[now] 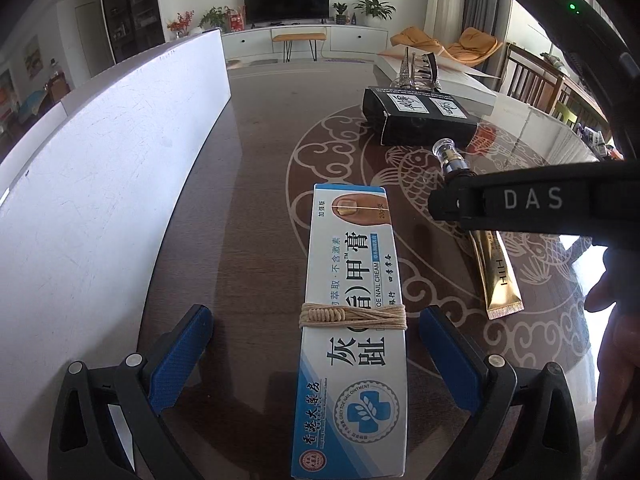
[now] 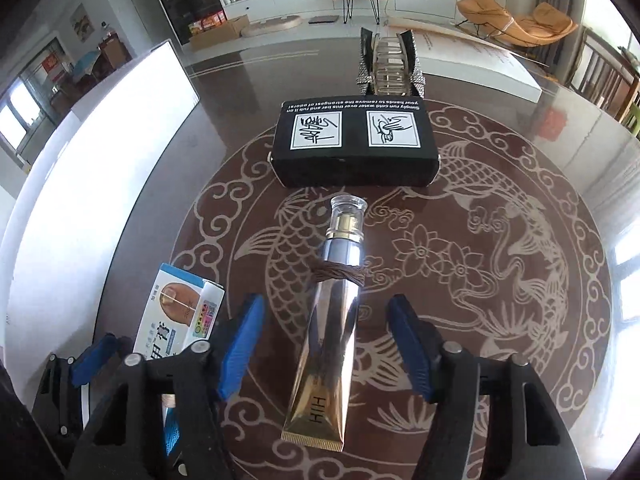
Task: Organize objects
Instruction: 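Grasp the gold HIH tube with the right tool while the left tool holds the box, then carry the ointment box and gold tube into the white bin and open both tools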
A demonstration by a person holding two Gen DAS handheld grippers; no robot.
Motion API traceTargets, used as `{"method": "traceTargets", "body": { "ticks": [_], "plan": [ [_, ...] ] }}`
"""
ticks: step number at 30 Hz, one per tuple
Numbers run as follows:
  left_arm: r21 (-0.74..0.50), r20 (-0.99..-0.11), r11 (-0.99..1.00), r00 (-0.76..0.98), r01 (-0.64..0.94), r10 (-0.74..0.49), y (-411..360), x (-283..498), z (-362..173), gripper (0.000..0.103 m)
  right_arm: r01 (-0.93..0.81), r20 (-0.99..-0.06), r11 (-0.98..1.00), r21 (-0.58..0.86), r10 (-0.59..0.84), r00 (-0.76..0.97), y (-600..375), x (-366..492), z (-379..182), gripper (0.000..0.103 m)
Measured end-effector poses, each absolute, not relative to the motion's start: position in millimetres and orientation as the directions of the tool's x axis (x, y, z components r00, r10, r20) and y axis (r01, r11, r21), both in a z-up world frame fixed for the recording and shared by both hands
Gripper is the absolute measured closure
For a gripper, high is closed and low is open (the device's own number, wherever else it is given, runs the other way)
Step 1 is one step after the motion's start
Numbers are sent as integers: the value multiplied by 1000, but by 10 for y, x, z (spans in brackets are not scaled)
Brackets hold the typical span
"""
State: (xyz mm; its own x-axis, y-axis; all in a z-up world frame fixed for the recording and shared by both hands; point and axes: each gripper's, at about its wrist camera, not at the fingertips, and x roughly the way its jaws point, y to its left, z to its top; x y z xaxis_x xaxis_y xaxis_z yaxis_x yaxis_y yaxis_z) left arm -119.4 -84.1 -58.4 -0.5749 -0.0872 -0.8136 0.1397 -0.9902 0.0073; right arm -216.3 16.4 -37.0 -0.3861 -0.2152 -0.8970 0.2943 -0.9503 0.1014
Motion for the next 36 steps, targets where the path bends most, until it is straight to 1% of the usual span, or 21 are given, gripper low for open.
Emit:
{"method": "traceTargets", "body": {
  "ticks": [1, 3, 9, 14, 20, 21, 22, 23, 24, 25, 27, 32, 34, 36],
  "plan": [
    [7, -814, -990, -575, 140, -87, -841, -1194, -586, 0, 292, -888, -954, 74, -196, -416, 160, -2129, -361, 71],
    [7, -814, -990, -575, 139, -86, -841, -1196, -586, 0, 280, -881, -956, 84, -202, -428, 240, -2066, -378, 77],
    [6, -814, -990, -575, 140, -86, -842, -1196, -585, 0, 198, -851, -980, 37, -135, -508, 845, -1752, -435, 77],
    [6, -814, -990, -575, 140, -86, -841, -1197, -585, 0, 118, -831, -993, 16, -79, -551, 1373, -1316, -450, 76],
    [6, -814, -990, -575, 140, -86, -841, -1197, -584, 0, 95, -790, -995, 23, -76, -608, 1657, -762, -433, 75],
    [6, -814, -990, -575, 140, -86, -841, -1197, -584, 0, 95, -783, -995, 16, -72, -618, 1664, -752, -425, 72],
    [6, -814, -990, -575, 140, -86, -841, -1197, -585, 0, 97, -779, -995, 7, -67, -624, 1662, -726, -431, 58],
    [6, -814, -990, -575, 140, -86, -841, -1197, -585, 0, 100, -781, -995, 3, -65, -621, 1661, -710, -429, 48],
    [6, -814, -990, -575, 140, -86, -841, -1196, -584, 0, 100, -786, -995, 2, -64, -615, 1667, -724, -442, 34],
    [6, -814, -990, -575, 140, -86, -841, -1197, -584, 0, 101, -788, -995, 0, -62, -612, 1660, -727, -450, 31],
    [6, -814, -990, -575, 140, -87, -841, -1197, -585, 0, 102, -789, -995, -9, -56, -612, 1658, -696, -452, 31],
    [8, -814, -990, -575, 141, -88, -840, -1199, -584, 0, 100, -790, -995, -4, -58, -611, 1667, -692, -471, 26],
    [8, -814, -990, -575, 141, -88, -840, -1199, -585, 0, 97, -792, -995, -8, -52, -608, 1671, -686, -478, 21],
    [7, -814, -990, -575, 141, -88, -841, -1198, -584, 0, 95, -793, -995, -4, -55, -606, 1682, -686, -483, 20]
  ]
}}
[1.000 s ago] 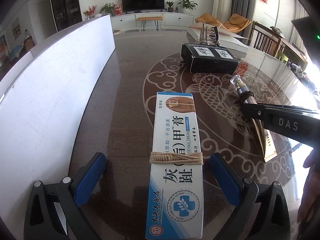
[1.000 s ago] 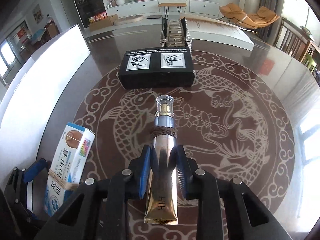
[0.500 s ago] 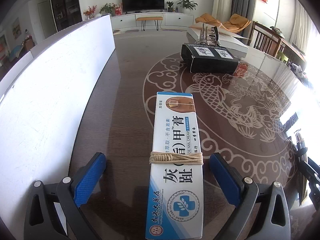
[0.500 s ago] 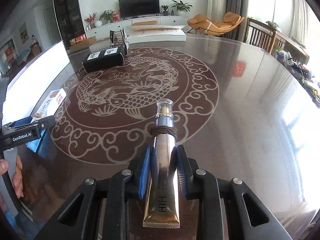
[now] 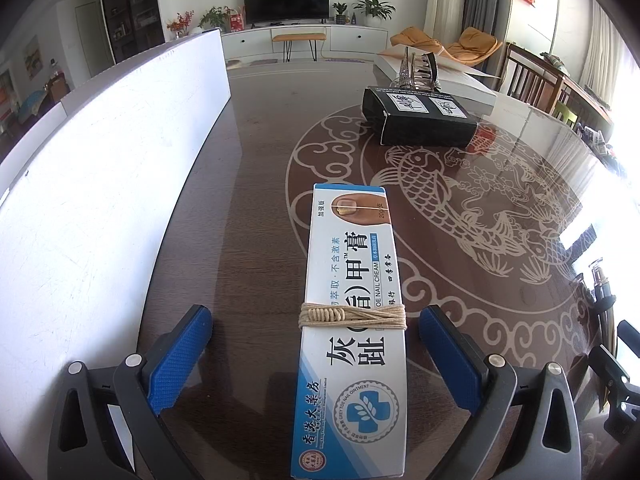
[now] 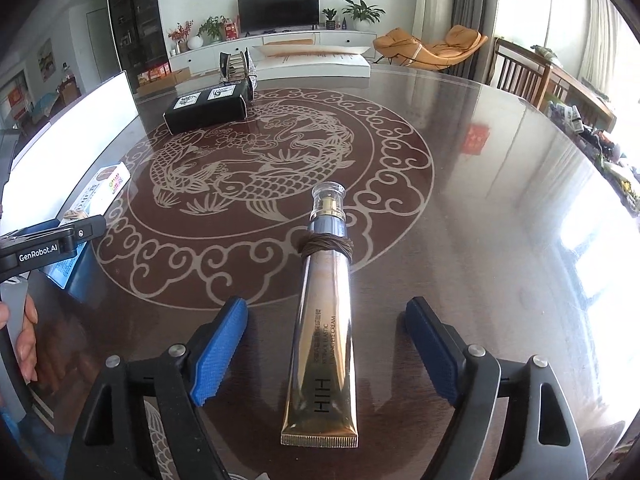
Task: Organize objects
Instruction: 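Carry the ointment box and gold tube into the white bin and open both tools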
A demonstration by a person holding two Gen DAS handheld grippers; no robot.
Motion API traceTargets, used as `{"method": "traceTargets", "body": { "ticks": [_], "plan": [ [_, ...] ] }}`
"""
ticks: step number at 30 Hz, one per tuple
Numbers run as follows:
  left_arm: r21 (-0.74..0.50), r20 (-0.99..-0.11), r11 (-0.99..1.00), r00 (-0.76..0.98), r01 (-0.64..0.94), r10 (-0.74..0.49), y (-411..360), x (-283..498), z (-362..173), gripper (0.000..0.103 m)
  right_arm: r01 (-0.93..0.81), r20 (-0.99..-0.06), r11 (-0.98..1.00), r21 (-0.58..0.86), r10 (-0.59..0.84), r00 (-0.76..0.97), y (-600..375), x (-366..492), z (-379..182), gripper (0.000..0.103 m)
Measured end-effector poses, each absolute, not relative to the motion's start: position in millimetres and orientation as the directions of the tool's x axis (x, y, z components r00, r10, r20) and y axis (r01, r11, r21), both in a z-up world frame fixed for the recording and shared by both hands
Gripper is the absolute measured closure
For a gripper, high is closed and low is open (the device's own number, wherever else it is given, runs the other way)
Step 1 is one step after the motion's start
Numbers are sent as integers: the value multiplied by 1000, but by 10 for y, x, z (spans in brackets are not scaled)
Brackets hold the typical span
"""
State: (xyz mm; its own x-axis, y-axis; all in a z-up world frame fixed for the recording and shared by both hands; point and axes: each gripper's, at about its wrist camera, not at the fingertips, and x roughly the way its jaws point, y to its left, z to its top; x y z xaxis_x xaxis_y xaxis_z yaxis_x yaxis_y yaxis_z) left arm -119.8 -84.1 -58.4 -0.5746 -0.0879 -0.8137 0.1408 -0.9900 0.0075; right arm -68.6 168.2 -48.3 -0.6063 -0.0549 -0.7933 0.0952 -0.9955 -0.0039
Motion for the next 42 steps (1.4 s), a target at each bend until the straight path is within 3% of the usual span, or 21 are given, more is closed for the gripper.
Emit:
{"method": "traceTargets", "body": {
  "ticks": [10, 31, 38, 39, 41, 42],
  "plan": [
    [7, -814, -990, -575, 141, -88, -842, -1196, -583, 0, 96, -800, -995, -7, -52, -598, 1681, -686, -491, 13],
    [7, -814, -990, -574, 142, -88, -842, -1198, -583, 0, 97, -800, -995, -2, -57, -597, 1695, -683, -490, 12],
    [7, -847, -995, -528, 99, -58, -811, -1230, -562, 0, 63, -780, -981, 181, -182, -598, 1934, -666, -436, 12],
    [7, -854, -996, -518, 92, -54, -810, -1244, -566, 0, 67, -791, -984, 164, -172, -587, 1908, -688, -433, 15],
    [9, -860, -996, -508, 91, -54, -806, -1272, -558, 2, 95, -813, -991, 90, -128, -567, 1803, -745, -424, 35],
    [8, -845, -996, -532, 93, -57, -801, -1251, -524, 26, 118, -824, -992, 48, -106, -557, 1739, -782, -416, 55]
  ]
}}
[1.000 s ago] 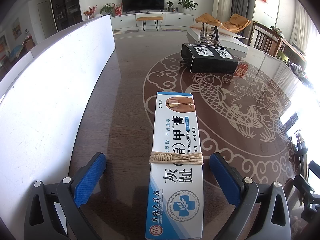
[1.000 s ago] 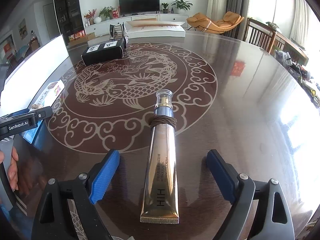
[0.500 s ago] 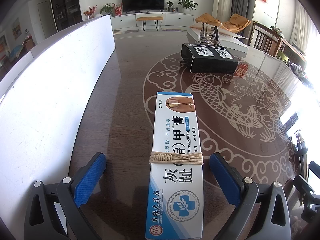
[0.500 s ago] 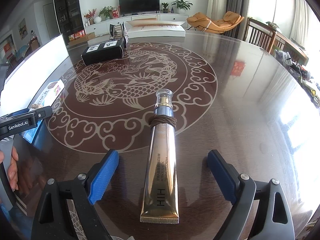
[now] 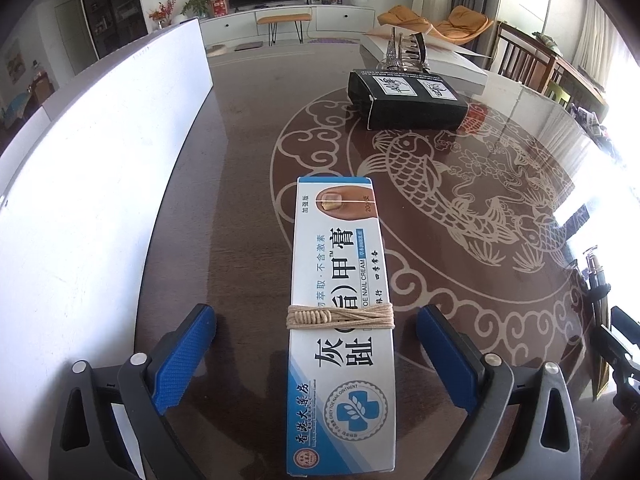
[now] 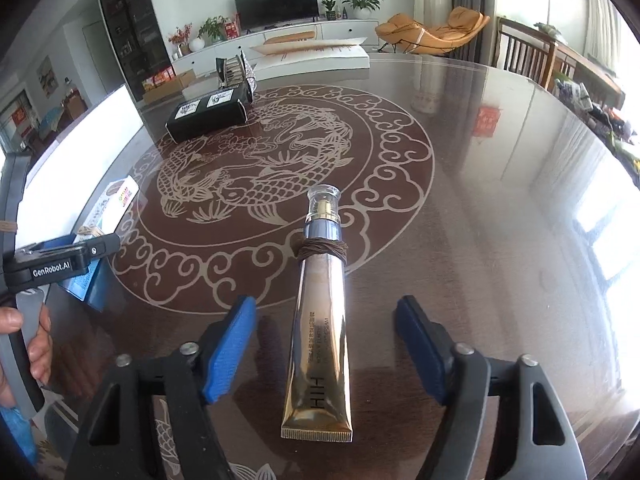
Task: Organize objects
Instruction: 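Carry the ointment box and gold tube into the white bin and open both tools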
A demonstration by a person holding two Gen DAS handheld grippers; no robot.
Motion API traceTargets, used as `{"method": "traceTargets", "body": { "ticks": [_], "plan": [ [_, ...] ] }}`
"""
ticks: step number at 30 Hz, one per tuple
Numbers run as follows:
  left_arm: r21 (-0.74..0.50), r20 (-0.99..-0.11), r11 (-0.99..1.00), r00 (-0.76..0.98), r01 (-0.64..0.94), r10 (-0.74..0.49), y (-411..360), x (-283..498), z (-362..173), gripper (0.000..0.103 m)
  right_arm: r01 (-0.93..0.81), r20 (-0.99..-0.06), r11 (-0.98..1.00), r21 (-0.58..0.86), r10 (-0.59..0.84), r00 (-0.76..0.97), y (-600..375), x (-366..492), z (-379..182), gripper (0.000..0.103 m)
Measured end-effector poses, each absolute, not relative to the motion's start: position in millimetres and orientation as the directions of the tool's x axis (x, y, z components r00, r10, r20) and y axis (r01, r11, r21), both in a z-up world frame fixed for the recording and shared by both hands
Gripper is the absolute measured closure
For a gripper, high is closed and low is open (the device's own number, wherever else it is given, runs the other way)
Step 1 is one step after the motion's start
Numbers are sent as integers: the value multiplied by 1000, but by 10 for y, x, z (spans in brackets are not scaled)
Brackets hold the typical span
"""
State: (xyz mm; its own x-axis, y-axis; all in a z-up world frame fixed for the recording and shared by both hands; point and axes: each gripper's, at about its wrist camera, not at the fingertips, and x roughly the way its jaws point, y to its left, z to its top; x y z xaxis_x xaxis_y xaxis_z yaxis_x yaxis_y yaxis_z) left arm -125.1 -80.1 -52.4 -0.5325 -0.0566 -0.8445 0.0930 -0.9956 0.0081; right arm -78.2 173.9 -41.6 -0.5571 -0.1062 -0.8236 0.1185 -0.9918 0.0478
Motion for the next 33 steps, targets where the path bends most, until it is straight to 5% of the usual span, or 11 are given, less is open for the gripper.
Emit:
{"method": "traceTargets", "body": {
  "ticks": [1, 7, 16, 23, 29, 31, 32, 33],
  "plan": [
    [6, -829, -996, -557, 86, -53, -790, -1228, -484, 59, 140, -834, -990, 12, -87, -545, 1682, -819, -407, 77],
    [-110, -797, -992, -601, 60, 51, -786, -851, -301, 60, 133, -860, -986, 101, -153, -487, 1756, -815, -336, 77],
    [-274, -660, -959, -739, 67, 137, -1217, 29, 483, 60, 250, -744, -906, 342, -424, -517, 1352, -523, 344, 77],
    [-180, -607, -946, -787, 270, -109, -2263, 324, 954, 60, 491, -615, -757, 431, -645, -454, 79, -504, 1024, 77],
    [-97, -673, -881, -683, 463, -285, -3053, 390, 703, 60, 629, -618, -651, 424, -716, -324, -1103, -535, 1132, 76],
    [-46, -689, -870, -646, 491, -328, -3132, 385, 572, 58, 635, -622, -622, 459, -735, -271, -1359, -553, 1026, 65],
    [-18, -703, -865, -621, 501, -345, -3160, 357, 512, 57, 631, -635, -615, 473, -735, -240, -1465, -586, 947, 53],
    [2, -717, -862, -599, 508, -355, -3170, 334, 451, 49, 617, -652, -619, 486, -727, -216, -1536, -632, 862, 30]
  ]
}}
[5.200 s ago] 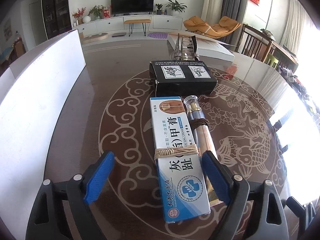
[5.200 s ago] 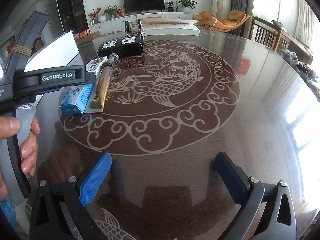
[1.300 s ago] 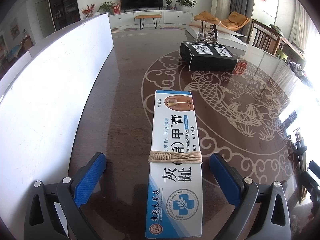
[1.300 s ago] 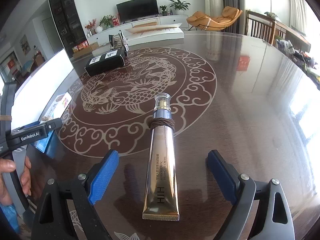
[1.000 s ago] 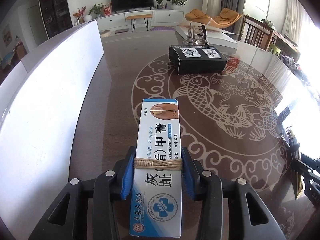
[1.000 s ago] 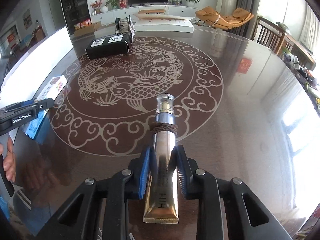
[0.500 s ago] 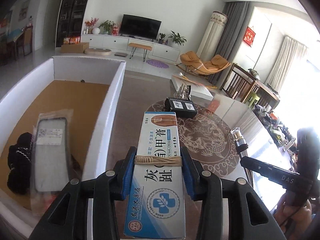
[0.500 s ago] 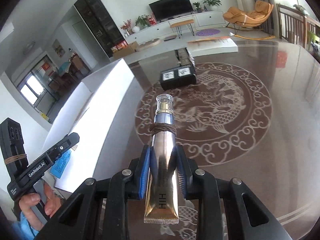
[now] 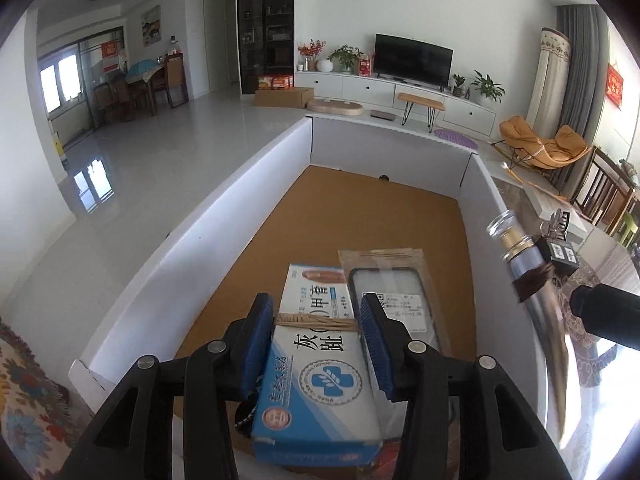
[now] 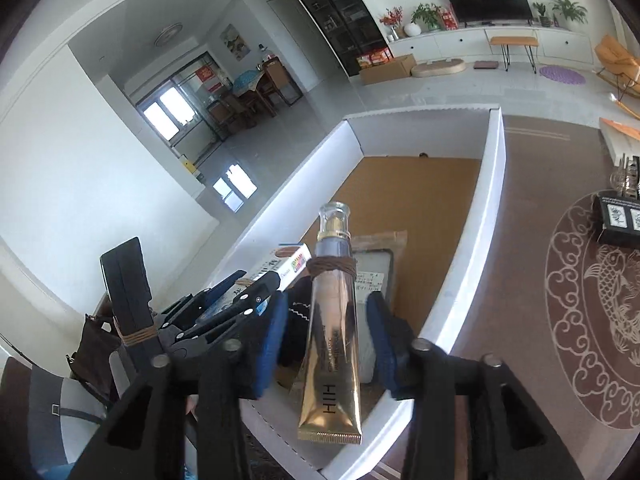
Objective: Organize objects
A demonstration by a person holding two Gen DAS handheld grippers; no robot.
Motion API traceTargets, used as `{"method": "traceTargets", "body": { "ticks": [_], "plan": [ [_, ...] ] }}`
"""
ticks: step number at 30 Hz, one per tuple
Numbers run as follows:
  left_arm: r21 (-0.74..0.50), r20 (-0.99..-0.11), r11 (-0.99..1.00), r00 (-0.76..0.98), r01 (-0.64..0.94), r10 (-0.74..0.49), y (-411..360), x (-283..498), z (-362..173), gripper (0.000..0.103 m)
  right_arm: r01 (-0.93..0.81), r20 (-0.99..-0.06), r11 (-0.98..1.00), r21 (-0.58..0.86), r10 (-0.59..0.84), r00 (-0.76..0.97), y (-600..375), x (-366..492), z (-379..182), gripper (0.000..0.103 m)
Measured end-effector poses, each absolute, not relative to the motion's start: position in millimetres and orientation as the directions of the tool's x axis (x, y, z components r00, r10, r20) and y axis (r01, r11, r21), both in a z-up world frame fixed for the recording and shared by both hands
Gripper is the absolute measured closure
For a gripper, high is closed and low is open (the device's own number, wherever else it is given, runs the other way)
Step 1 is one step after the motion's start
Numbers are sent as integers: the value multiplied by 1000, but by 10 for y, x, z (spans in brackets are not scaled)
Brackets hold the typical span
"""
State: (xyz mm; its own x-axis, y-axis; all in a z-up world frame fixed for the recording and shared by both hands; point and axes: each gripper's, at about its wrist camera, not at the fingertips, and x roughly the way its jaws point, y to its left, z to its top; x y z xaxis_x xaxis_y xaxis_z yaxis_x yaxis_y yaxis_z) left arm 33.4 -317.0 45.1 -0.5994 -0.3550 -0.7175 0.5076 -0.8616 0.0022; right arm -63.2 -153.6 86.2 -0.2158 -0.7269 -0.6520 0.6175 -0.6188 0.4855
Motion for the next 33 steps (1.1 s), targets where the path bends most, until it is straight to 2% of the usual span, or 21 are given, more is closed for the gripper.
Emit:
{"method": "traceTargets", "body": {
  "ticks": [1, 3, 8, 14, 15, 16, 18, 20, 26, 33],
  "plan": [
    [15, -729, -860, -583, 510, -359, -3163, 322, 404, 35, 599, -660, -631, 493, -720, -215, -1547, -658, 789, 25],
    [23, -724, -857, -582, 516, -370, -3106, 330, 372, 26, 580, -653, -649, 493, -716, -246, -1436, -668, 702, 25],
    [-14, -693, -891, -647, 453, -318, -2791, 297, 437, 23, 516, -687, -768, 379, -607, -399, -732, -736, 423, 15],
    [-144, -681, -966, -730, 215, -61, -1945, 218, 599, 23, 300, -797, -953, 52, -221, -562, 513, -923, -166, 13],
    [-160, -682, -973, -731, 165, -12, -1768, 196, 602, 20, 265, -804, -964, 24, -176, -567, 706, -930, -253, 13],
    [-172, -689, -978, -724, 116, 35, -1580, 167, 590, 12, 229, -811, -973, 4, -137, -569, 930, -966, -317, 13],
    [-192, -707, -981, -698, 31, 116, -1232, 110, 501, 4, 167, -814, -986, -30, -72, -576, 1280, -970, -399, 13],
    [-187, -734, -982, -661, -23, 156, -927, 29, 324, 3, 115, -808, -992, -56, -23, -589, 1556, -900, -416, 13],
    [-70, -820, -995, -564, -78, 102, -341, -407, -349, 3, 27, -803, -998, -58, 31, -596, 1927, -829, -463, 13],
    [1, -824, -996, -564, -90, 50, -105, -610, -595, 3, 7, -802, -1000, -21, 13, -597, 1968, -810, -470, 12]
  ]
}}
